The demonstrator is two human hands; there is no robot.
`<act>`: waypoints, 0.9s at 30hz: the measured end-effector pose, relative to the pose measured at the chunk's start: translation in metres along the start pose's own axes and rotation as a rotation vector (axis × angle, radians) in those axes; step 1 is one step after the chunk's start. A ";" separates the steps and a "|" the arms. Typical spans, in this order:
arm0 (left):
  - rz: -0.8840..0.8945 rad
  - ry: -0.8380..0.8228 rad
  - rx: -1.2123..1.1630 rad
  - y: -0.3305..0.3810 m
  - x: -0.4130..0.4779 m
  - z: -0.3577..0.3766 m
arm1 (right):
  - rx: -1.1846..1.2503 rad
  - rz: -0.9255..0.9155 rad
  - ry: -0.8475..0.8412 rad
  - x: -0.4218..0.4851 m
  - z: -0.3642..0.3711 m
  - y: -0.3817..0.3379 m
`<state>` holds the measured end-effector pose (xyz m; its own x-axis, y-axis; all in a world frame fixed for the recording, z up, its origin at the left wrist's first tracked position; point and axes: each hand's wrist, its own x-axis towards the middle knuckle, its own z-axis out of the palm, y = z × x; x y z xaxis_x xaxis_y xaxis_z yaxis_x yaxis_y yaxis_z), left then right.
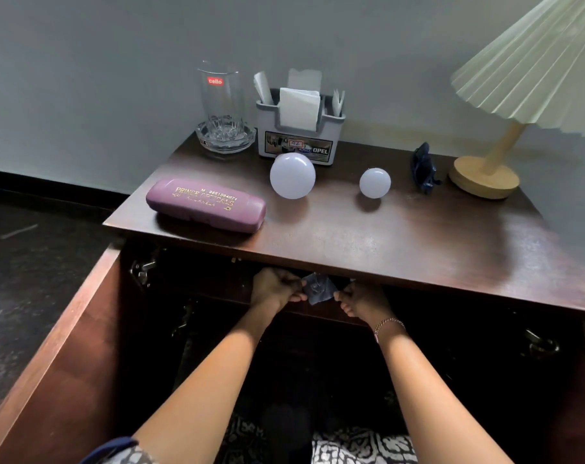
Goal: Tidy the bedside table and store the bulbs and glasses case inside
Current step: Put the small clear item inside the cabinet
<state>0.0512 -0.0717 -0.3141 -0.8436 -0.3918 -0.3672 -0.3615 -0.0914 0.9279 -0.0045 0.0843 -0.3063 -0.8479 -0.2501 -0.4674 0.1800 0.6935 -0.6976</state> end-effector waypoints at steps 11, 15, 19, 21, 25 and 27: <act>-0.096 0.041 -0.025 0.007 -0.046 -0.009 | 0.031 -0.071 0.160 -0.055 0.000 0.005; -0.127 0.049 -0.018 0.013 -0.070 -0.008 | 0.360 -0.019 0.229 -0.075 0.007 0.011; -0.161 0.082 -0.102 0.036 -0.083 -0.003 | 0.559 -0.037 0.274 -0.096 -0.008 0.007; -0.104 0.069 -0.076 0.044 -0.094 -0.001 | 0.570 -0.091 0.286 -0.112 -0.018 0.004; 0.088 0.013 0.099 0.060 -0.118 0.008 | 0.541 -0.207 0.433 -0.140 -0.030 -0.010; 0.140 -0.072 0.165 0.071 -0.131 0.014 | 0.525 -0.308 0.535 -0.154 -0.033 -0.020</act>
<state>0.1304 -0.0143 -0.2014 -0.9141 -0.3235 -0.2445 -0.2939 0.1131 0.9491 0.1059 0.1309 -0.2025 -0.9973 0.0715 0.0179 -0.0028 0.2052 -0.9787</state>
